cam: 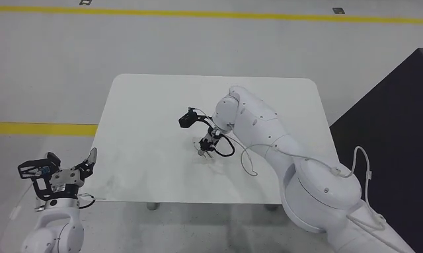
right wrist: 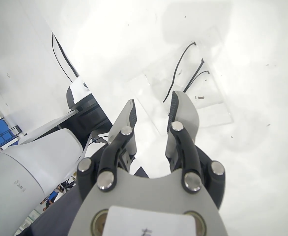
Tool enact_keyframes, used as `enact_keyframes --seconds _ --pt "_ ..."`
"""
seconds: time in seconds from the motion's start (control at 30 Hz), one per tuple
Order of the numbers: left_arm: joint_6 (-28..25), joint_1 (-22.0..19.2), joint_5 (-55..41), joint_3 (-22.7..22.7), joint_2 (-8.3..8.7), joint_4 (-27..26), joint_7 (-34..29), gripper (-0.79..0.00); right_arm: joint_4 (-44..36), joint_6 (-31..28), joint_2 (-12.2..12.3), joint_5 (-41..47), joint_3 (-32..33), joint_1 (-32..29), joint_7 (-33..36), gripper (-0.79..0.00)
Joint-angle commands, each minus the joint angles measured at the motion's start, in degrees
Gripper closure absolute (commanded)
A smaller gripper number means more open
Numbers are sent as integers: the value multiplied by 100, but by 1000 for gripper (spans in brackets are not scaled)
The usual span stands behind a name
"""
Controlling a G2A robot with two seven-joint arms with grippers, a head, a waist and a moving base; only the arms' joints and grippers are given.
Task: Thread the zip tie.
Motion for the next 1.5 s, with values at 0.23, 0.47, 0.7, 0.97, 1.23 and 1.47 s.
enact_keyframes --seconds 0.23,0.47,0.7,0.97,1.23,1.47 --pt "0 0 0 0 0 0 0 -785 195 140 -86 11 5 15 138 -237" --pt "0 0 0 0 0 0 0 -785 195 140 -86 11 5 15 138 -243" --pt "0 0 0 0 0 0 0 -785 195 140 -86 11 5 15 138 0" --pt "0 0 0 0 0 0 0 -785 323 379 -162 -52 42 7 369 0" --pt "0 0 0 0 0 0 0 -785 440 573 -229 -217 71 17 515 0" --pt "0 0 0 0 0 0 0 -785 441 769 -286 -609 -21 17 765 0"
